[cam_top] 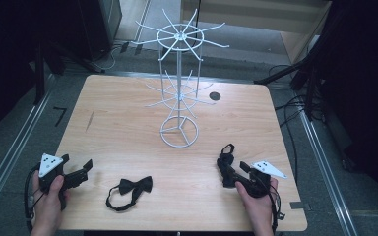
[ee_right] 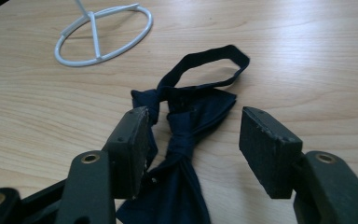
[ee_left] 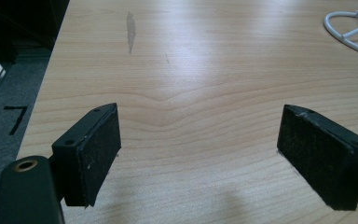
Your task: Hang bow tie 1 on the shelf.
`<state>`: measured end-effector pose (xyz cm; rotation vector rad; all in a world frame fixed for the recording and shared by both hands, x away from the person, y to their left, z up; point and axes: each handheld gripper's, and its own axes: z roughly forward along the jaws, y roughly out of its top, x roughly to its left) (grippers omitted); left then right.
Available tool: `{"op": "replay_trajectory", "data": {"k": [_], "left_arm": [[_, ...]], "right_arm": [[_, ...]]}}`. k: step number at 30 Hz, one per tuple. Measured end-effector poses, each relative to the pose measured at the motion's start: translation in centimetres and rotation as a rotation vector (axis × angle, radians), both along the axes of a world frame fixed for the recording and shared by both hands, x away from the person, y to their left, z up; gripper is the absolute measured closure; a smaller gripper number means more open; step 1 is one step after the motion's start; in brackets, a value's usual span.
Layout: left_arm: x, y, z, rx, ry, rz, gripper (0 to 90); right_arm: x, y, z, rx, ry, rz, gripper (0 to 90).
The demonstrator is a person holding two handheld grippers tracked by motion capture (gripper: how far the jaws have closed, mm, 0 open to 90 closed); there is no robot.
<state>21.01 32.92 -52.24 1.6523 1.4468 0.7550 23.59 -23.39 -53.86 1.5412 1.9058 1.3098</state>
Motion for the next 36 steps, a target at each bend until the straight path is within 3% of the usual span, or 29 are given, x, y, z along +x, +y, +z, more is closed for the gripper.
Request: {"op": "replay_trajectory", "data": {"k": [3,6,13,22,29,36], "left_arm": [[0.0,0.0,0.0,0.0,0.001,0.0,14.0],[0.0,0.0,0.0,-0.001,0.002,-0.001,14.0],[0.0,0.0,0.0,-0.001,0.004,-0.003,14.0],[0.1,-0.1,0.0,0.004,0.009,-0.005,14.0],[0.1,-0.1,0.0,0.009,0.004,-0.005,14.0],[0.1,-0.1,0.0,0.004,0.003,-0.003,14.0]], "right_arm": [[0.2,0.6,-0.2,-0.002,0.02,-0.001,44.8],[0.4,1.3,-0.6,-0.04,0.051,-0.006,47.2],[0.5,1.5,-1.0,-0.07,0.101,0.013,54.2],[0.2,2.2,-1.0,-0.138,0.076,0.04,74.5],[0.2,2.3,-1.0,-0.146,0.067,0.053,77.3],[-0.2,2.3,-0.5,-0.122,0.005,0.058,77.4]]}}
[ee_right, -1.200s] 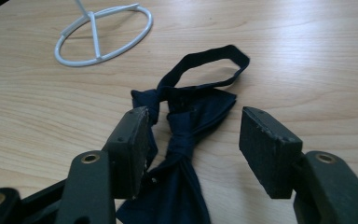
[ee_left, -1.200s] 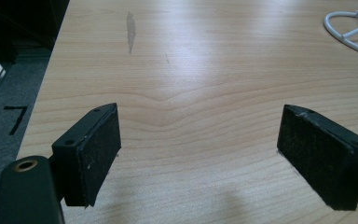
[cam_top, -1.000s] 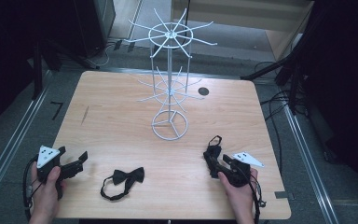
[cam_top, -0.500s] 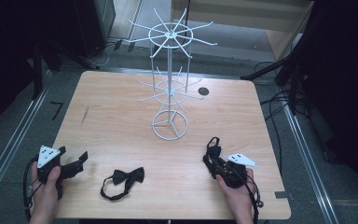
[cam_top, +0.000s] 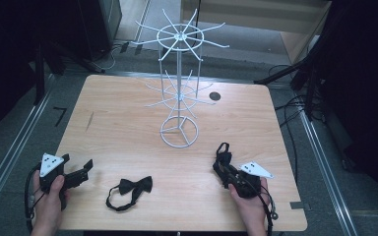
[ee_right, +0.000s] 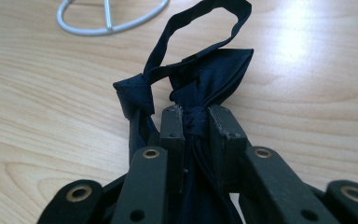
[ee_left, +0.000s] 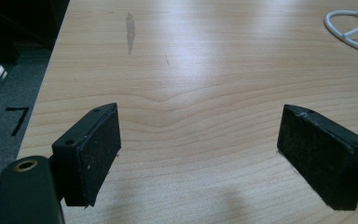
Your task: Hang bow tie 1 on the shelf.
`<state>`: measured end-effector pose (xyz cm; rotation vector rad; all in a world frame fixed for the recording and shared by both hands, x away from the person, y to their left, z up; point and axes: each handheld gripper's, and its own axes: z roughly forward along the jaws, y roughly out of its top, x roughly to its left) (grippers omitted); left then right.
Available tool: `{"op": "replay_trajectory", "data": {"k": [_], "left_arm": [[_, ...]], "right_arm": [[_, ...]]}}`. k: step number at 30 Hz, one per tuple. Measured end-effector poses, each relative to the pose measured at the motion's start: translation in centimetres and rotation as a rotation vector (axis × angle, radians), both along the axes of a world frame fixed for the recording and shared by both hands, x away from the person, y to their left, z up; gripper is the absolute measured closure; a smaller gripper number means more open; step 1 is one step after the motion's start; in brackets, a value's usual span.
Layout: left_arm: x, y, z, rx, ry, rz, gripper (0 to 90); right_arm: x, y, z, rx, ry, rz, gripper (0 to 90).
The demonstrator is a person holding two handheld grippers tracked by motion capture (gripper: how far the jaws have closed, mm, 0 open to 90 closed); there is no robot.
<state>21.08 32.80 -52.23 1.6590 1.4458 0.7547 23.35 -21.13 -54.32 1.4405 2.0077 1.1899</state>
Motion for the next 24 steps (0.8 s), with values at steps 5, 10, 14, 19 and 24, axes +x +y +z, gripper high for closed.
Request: {"op": "replay_trajectory", "data": {"k": [5,10,14,19,24], "left_arm": [[0.0,0.0,0.0,0.0,-0.006,0.01,14.0],[-0.1,0.0,0.0,0.002,-0.012,0.013,14.0],[-0.1,0.1,0.0,-0.001,-0.012,0.013,14.0],[-0.1,0.1,0.0,-0.001,-0.013,0.013,14.0],[-0.1,0.1,0.0,-0.004,-0.013,0.013,14.0]], "right_arm": [[-0.3,-0.2,0.9,0.021,-0.061,0.0,77.3],[-0.6,-0.8,2.2,0.044,-0.132,-0.029,77.2],[-0.8,-1.1,3.2,0.047,-0.169,-0.034,77.1],[-0.9,-1.0,4.1,0.044,-0.201,-0.032,77.1],[-0.9,-0.4,4.8,0.041,-0.223,-0.025,77.1]]}}
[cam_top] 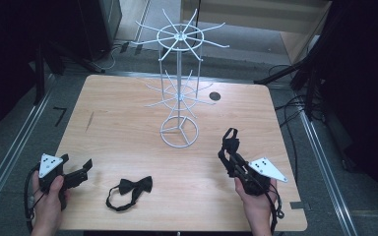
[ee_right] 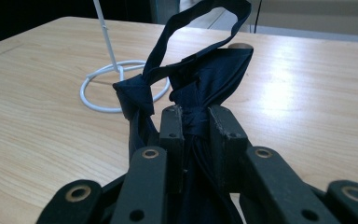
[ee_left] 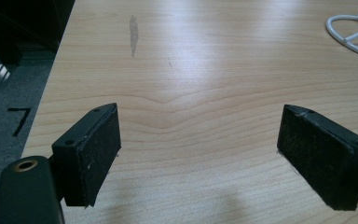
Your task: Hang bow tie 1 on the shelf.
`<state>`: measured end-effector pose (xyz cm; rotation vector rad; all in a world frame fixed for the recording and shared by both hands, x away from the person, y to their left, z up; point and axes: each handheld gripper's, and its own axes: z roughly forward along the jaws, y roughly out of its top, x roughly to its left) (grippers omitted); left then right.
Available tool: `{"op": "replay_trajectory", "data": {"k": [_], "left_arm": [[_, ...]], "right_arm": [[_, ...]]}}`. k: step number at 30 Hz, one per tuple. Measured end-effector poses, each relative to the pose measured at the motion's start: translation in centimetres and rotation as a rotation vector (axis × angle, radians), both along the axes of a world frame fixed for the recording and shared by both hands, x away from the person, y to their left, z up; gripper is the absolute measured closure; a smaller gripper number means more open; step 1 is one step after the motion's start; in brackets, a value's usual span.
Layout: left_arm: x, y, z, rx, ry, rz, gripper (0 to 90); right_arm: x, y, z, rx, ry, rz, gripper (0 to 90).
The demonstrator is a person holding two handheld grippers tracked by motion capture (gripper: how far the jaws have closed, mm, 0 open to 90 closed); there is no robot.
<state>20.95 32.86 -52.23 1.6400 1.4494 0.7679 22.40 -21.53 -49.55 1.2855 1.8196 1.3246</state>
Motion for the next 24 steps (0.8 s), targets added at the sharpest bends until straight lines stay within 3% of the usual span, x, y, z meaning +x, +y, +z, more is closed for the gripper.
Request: {"op": "replay_trajectory", "data": {"k": [24], "left_arm": [[0.0,0.0,0.0,-0.003,-0.001,-0.005,13.9]], "right_arm": [[-0.1,2.5,2.4,0.034,-0.063,0.044,76.9]]}}
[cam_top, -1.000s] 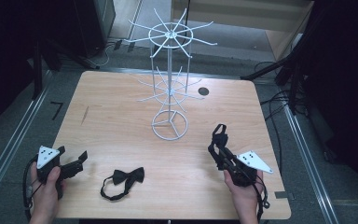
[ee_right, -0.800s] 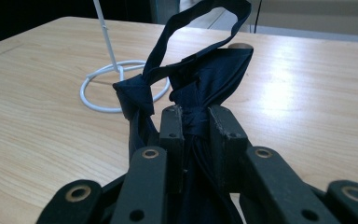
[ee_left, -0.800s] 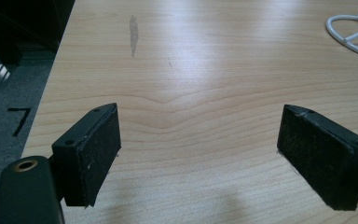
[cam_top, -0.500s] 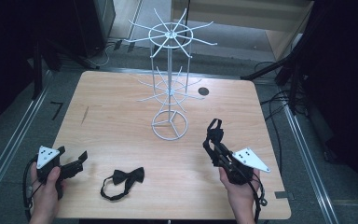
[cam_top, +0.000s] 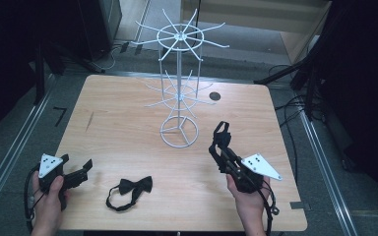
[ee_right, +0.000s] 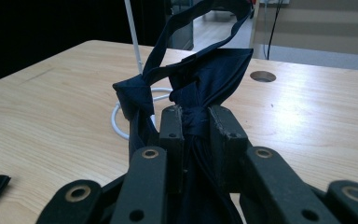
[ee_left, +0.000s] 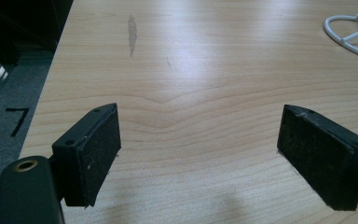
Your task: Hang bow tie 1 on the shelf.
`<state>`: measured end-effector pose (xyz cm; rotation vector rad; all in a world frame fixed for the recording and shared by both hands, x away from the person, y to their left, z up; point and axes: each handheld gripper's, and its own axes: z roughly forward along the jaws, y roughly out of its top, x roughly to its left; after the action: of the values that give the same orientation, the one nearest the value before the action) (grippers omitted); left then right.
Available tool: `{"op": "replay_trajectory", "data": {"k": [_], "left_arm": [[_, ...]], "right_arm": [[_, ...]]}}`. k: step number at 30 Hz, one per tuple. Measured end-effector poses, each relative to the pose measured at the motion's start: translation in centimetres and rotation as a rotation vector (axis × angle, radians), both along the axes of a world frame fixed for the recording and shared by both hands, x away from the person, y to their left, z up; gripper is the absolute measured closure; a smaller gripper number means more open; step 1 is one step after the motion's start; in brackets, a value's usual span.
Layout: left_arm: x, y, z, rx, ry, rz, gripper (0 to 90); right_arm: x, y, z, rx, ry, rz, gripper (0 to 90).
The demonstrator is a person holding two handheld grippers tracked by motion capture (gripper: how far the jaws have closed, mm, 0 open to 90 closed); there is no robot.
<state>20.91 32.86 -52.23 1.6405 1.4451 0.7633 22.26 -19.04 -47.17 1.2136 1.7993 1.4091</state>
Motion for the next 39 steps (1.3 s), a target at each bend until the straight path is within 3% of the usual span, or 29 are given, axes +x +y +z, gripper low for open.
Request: {"op": "replay_trajectory", "data": {"k": [39], "left_arm": [[0.0,0.0,0.0,-0.002,0.003,-0.002,13.9]], "right_arm": [[-0.1,2.9,3.4,0.039,-0.069,0.066,76.9]]}}
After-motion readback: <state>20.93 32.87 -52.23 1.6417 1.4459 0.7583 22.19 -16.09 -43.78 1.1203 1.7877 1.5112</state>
